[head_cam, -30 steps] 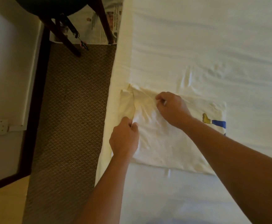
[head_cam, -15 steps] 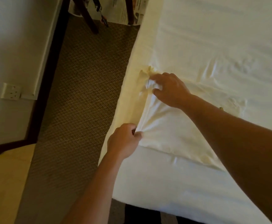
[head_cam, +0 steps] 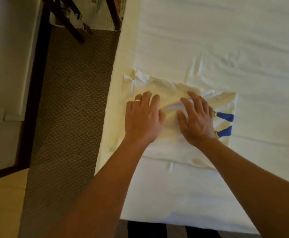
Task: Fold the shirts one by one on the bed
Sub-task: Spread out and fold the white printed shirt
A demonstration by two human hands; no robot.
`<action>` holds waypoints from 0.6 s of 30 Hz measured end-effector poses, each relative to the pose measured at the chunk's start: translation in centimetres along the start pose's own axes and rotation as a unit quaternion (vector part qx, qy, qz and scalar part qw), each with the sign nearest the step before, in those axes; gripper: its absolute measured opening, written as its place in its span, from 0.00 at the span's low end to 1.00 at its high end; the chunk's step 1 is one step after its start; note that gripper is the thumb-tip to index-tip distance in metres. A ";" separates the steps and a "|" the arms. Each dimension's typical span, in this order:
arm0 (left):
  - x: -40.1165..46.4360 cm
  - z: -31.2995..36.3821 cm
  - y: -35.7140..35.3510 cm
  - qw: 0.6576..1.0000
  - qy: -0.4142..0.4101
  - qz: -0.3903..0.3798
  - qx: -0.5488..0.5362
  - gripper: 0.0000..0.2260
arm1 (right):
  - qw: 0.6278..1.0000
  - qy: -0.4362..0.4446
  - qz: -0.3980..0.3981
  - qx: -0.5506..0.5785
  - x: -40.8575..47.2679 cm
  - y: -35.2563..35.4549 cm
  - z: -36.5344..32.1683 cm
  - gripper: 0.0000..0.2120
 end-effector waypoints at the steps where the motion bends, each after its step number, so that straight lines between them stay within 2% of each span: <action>1: 1.4 0.5 -0.7 0.999 -0.031 -0.009 0.019 0.14 | 1.000 -0.011 0.013 0.010 -0.4 0.1 0.9 0.22; 3: 3.9 -0.4 -1.4 0.999 -0.017 -0.012 0.049 0.14 | 0.999 -0.030 0.034 0.017 -0.9 0.5 2.7 0.21; 6: 6.0 -4.0 -1.4 0.989 0.140 -0.034 0.043 0.16 | 0.998 -0.058 0.030 0.010 -0.9 0.9 5.0 0.22; 8: 6.5 -5.6 -1.5 0.977 0.203 -0.063 0.010 0.18 | 0.997 -0.072 0.011 -0.001 -0.6 0.9 5.7 0.24; 15: 7.6 -6.7 -1.5 0.959 0.256 -0.082 -0.084 0.11 | 0.991 -0.107 -0.076 -0.022 0.5 0.3 6.1 0.30; 18: 7.3 -7.7 -0.4 0.950 0.284 -0.036 -0.128 0.11 | 0.989 -0.113 -0.096 -0.018 0.3 0.2 6.5 0.31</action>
Point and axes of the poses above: each hand's wrist, its own x-axis towards the middle knuckle, its own y-axis out of the back of the hand, z = x × y, the point moved 7 cm from there along x, towards the middle knuckle, and after that the axes turned 9 degrees about -z, right-handed, at the moved point
